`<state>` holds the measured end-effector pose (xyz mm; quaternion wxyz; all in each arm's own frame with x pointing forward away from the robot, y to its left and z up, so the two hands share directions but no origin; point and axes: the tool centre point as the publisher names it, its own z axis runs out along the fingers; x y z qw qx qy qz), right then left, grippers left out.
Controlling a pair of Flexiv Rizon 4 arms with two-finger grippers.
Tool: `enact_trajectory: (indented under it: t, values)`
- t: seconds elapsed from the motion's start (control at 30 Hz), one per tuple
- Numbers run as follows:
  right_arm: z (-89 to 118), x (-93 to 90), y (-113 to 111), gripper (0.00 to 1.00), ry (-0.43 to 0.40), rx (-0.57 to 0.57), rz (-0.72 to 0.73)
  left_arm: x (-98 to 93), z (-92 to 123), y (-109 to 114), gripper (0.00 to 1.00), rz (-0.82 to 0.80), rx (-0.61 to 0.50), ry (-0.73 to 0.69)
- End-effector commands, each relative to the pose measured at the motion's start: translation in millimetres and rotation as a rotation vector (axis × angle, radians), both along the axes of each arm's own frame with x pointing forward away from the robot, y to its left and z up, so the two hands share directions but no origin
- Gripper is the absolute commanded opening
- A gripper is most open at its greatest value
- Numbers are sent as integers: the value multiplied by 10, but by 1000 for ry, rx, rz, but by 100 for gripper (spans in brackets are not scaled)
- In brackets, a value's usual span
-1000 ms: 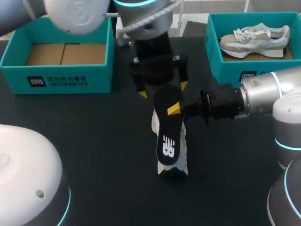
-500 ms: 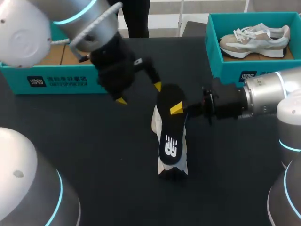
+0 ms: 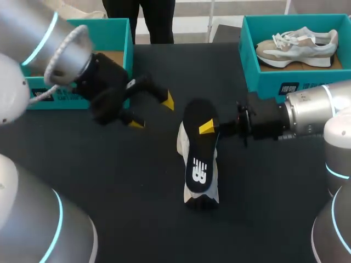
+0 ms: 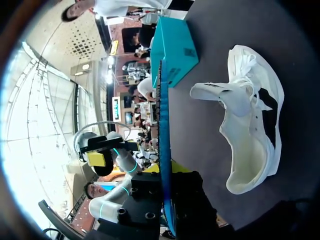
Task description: Take the shoe out of the shoebox, open the shoe tongue, remove and reinsert the insole, then place the shoe into the shoebox
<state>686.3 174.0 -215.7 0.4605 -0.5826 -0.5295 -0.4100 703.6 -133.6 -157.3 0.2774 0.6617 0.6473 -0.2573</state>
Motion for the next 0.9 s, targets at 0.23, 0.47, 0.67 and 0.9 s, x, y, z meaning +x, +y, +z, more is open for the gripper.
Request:
enact_trajectory:
  t: [0.23, 0.47, 0.67, 0.9]
  values:
    - [52, -14, 44, 0, -14, 97, -33, -59, -58, 53, 100, -11, -494, -7]
    - [119, -43, 144, 0, -32, 117, -25, 41, -271, -14, 100, 55, -542, 57]
    - [140, -79, 302, 0, -39, 145, -35, 111, -296, -215, 100, 64, -550, 39]
    - [124, -138, 375, 0, -36, 156, -60, 82, -350, -385, 100, 46, -556, 57]
